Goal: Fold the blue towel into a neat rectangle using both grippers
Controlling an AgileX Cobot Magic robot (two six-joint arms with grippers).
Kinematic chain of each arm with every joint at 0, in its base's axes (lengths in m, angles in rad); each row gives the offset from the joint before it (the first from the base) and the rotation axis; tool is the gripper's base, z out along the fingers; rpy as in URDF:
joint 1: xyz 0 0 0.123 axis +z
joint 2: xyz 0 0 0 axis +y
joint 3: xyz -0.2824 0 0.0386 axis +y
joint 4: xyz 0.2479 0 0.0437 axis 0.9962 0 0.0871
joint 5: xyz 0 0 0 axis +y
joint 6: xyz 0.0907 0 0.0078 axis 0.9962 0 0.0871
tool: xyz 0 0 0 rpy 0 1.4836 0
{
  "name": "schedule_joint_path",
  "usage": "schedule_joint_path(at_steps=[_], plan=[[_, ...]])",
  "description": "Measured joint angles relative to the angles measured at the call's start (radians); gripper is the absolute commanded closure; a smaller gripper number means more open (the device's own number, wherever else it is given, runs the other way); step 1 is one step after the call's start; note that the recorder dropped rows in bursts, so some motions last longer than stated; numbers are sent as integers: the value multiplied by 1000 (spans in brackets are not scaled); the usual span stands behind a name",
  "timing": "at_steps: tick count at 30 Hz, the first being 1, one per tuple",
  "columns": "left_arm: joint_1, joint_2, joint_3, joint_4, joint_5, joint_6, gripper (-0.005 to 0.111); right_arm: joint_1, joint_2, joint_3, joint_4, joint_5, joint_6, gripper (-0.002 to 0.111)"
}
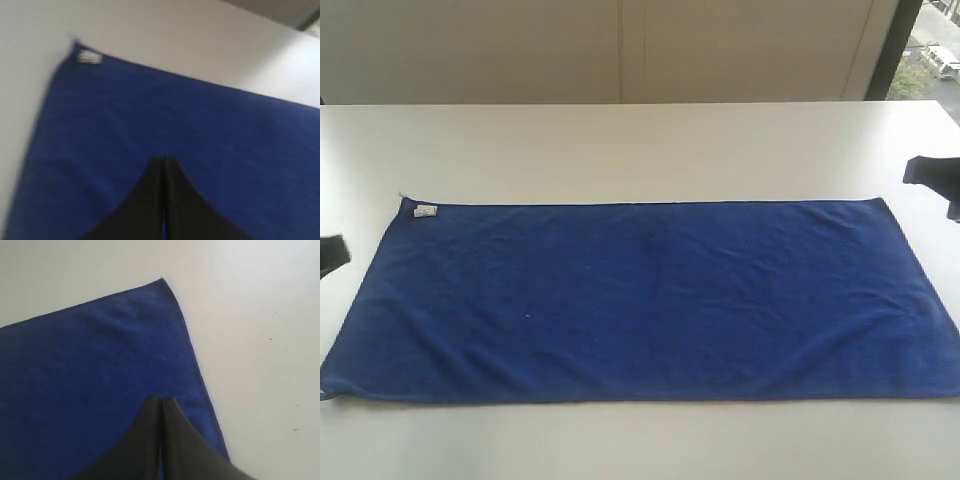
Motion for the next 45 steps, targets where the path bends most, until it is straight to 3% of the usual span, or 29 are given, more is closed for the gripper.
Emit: schedule_joint_path(at_steps=[4,6,9,13,16,18,21,24,27,29,33,39,42,45], plan=[[0,4,-85,28,-188,36,107,0,0,0,0,0,0,108],[0,4,-108,62,-190,234,107,0,0,0,5,0,0,108],[0,5,-108,78,-84,515,107,0,0,0,5,0,0,108],[0,5,-108,88,164,940,107,0,0,0,5,0,0,108],[0,5,-108,78,361,1051,107,0,0,0,5,-2,0,108],[0,5,-118,-40,556,984,107,0,0,0,7,-2,0,108],[0,5,-136,-331,852,821,107,0,0,0,9,-2,0,108],[2,5,-136,-683,970,848,107,0,0,0,18,-2,0,108],[2,5,-114,-1085,855,1118,107,0,0,0,23,-2,0,108],[0,5,-106,-1379,795,1389,107,0,0,0,23,-2,0,108],[0,5,-106,-1757,811,1807,107,0,0,0,23,-2,0,108],[0,-14,-130,-1985,949,2107,107,0,0,0,25,8,-9,108],[0,-48,-183,-1994,1008,2145,107,0,0,0,25,28,-14,108],[0,-106,-223,-1907,1063,2107,107,0,8,-4,25,50,-28,108]])
